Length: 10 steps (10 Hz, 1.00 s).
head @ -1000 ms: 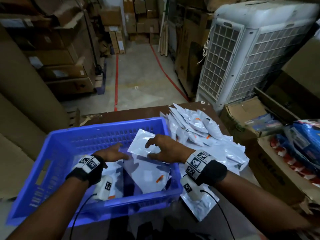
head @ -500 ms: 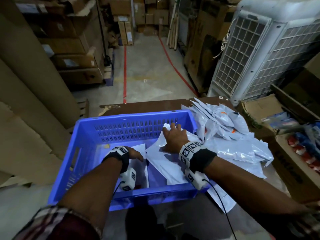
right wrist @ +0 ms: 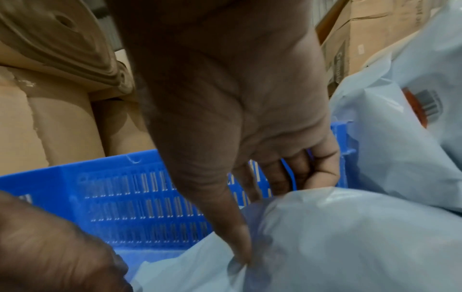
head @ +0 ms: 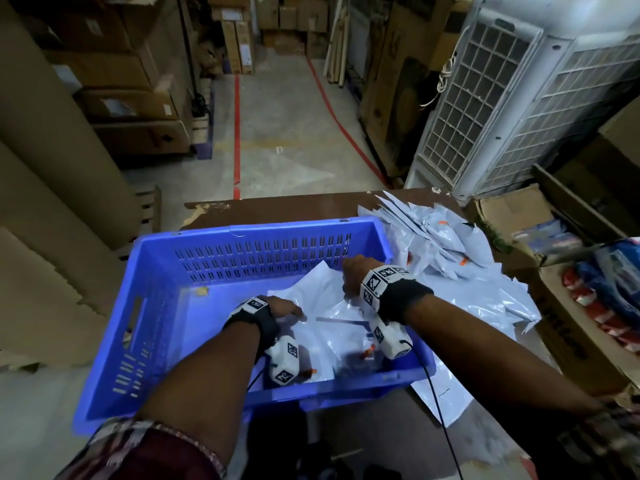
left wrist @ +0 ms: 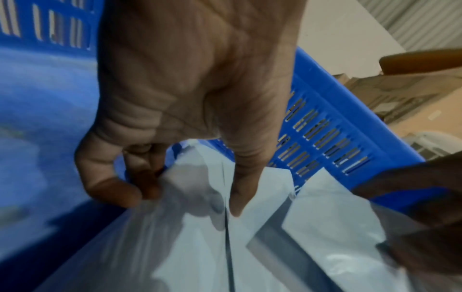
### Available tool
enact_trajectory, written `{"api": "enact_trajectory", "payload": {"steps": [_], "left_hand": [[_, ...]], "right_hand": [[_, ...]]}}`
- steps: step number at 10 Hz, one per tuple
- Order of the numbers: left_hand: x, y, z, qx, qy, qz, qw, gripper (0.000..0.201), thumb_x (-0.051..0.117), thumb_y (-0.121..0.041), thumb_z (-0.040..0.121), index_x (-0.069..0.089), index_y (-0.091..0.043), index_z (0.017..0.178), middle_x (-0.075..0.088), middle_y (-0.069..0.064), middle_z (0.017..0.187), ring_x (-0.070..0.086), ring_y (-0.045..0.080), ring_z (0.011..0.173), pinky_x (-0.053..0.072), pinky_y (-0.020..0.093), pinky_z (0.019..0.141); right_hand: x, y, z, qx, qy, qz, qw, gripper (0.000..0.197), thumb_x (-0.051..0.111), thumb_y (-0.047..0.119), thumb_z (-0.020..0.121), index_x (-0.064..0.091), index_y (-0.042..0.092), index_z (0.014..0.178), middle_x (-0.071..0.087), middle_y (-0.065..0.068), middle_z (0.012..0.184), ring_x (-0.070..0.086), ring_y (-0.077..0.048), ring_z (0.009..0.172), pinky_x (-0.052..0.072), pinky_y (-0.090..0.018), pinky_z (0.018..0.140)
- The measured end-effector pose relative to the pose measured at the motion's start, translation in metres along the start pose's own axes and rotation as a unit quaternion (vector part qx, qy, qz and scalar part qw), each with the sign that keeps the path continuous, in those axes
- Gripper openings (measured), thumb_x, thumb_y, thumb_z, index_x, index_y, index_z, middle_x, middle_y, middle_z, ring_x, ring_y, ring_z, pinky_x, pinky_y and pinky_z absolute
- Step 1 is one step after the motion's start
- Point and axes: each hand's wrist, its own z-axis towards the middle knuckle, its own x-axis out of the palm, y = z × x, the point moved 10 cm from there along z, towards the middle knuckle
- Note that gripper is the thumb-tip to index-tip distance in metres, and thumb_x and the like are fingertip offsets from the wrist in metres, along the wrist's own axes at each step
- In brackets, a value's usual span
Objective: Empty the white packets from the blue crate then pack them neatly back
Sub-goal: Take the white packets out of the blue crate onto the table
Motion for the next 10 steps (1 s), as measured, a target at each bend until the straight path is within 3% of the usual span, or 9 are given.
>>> {"api": "enact_trajectory", "payload": {"steps": [1, 2, 3, 4, 5, 6, 7, 8, 10], "left_hand": [[0.018, -0.009, 0.001, 0.015, 0.045, -0.104, 0.993, 0.043, 0.078, -0.02, 0.08, 0.06, 0.002, 0.113, 0.061, 0.013, 0.088, 0.055, 0.027, 0.064, 0.045, 0.03, 0.06], [0.035, -0.014, 0.005, 0.028, 0.084, -0.209, 0.974, 0.047, 0.076, -0.02, 0.075, 0.064, 0.003, 0.114, 0.067, 0.024, 0.106, 0.061, 0.033, 0.078, 0.054, 0.046, 0.081], [0.051, -0.03, -0.01, 0.05, 0.136, -0.294, 0.945, 0.015, 0.063, -0.01, 0.092, 0.07, -0.004, 0.103, 0.074, 0.015, 0.09, 0.071, 0.027, 0.071, 0.059, 0.035, 0.064], [0.062, -0.051, -0.024, 0.086, 0.152, -0.337, 0.925, 0.019, 0.064, -0.005, 0.091, 0.069, -0.005, 0.109, 0.076, 0.007, 0.087, 0.073, 0.02, 0.071, 0.056, 0.028, 0.06], [0.063, -0.066, -0.015, 0.12, 0.123, -0.352, 0.92, 0.035, 0.075, -0.006, 0.081, 0.066, -0.006, 0.115, 0.075, 0.006, 0.091, 0.073, 0.021, 0.082, 0.059, 0.032, 0.067], [0.072, -0.052, 0.05, 0.087, 0.065, -0.339, 0.934, 0.056, 0.085, -0.032, 0.062, 0.07, -0.012, 0.112, 0.071, 0.013, 0.107, 0.066, 0.033, 0.107, 0.049, 0.049, 0.1], [0.083, -0.059, 0.056, 0.067, 0.062, -0.335, 0.938, 0.057, 0.077, -0.024, 0.078, 0.059, -0.003, 0.128, 0.064, 0.019, 0.107, 0.057, 0.033, 0.105, 0.042, 0.043, 0.098], [0.078, -0.073, 0.016, 0.089, 0.041, -0.234, 0.967, 0.032, 0.05, -0.002, 0.099, 0.05, 0.007, 0.13, 0.053, 0.017, 0.103, 0.045, 0.028, 0.1, 0.044, 0.035, 0.092], [0.075, -0.069, -0.005, 0.053, 0.013, -0.228, 0.972, 0.041, 0.055, -0.004, 0.096, 0.049, 0.011, 0.134, 0.053, 0.026, 0.137, 0.05, 0.024, 0.099, 0.046, 0.041, 0.103]], "right_hand": [[-0.005, -0.004, 0.006, 0.004, 0.012, 0.014, 1.0, 0.038, 0.068, 0.016, 0.08, 0.059, 0.015, 0.116, 0.057, -0.008, 0.127, 0.063, -0.031, 0.11, 0.053, -0.033, 0.082], [-0.017, -0.003, 0.014, -0.015, 0.019, 0.025, 0.999, 0.013, 0.06, 0.025, 0.084, 0.055, 0.014, 0.078, 0.063, -0.01, 0.122, 0.063, -0.03, 0.107, 0.05, -0.029, 0.08], [-0.034, -0.002, 0.016, -0.035, 0.013, 0.086, 0.996, 0.023, 0.059, 0.03, 0.09, 0.064, 0.008, 0.093, 0.065, -0.011, 0.113, 0.062, -0.028, 0.105, 0.046, -0.027, 0.079], [-0.049, -0.007, 0.015, -0.054, -0.009, 0.149, 0.987, 0.022, 0.062, 0.026, 0.091, 0.063, 0.008, 0.078, 0.063, -0.008, 0.082, 0.06, -0.021, 0.073, 0.044, -0.023, 0.063], [-0.044, -0.017, 0.019, -0.044, -0.014, 0.191, 0.981, 0.036, 0.065, 0.026, 0.09, 0.052, 0.014, 0.059, 0.054, -0.002, 0.059, 0.049, -0.013, 0.051, 0.036, -0.021, 0.048], [-0.029, -0.025, 0.021, -0.036, 0.005, 0.231, 0.972, 0.037, 0.067, 0.027, 0.088, 0.05, 0.015, 0.058, 0.054, -0.002, 0.055, 0.05, -0.015, 0.049, 0.039, -0.022, 0.05], [-0.021, -0.03, 0.022, -0.036, 0.013, 0.274, 0.961, 0.033, 0.067, 0.028, 0.087, 0.05, 0.015, 0.063, 0.057, -0.003, 0.057, 0.055, -0.02, 0.054, 0.045, -0.026, 0.059], [-0.02, -0.032, 0.018, -0.048, 0.018, 0.32, 0.946, 0.034, 0.067, 0.027, 0.088, 0.044, 0.016, 0.065, 0.054, -0.003, 0.056, 0.058, -0.024, 0.061, 0.046, -0.03, 0.061], [-0.025, -0.036, -0.004, -0.1, 0.013, 0.418, 0.903, 0.024, 0.067, 0.025, 0.091, 0.051, 0.011, 0.081, 0.051, -0.001, 0.061, 0.052, -0.014, 0.052, 0.047, -0.029, 0.059]]}}
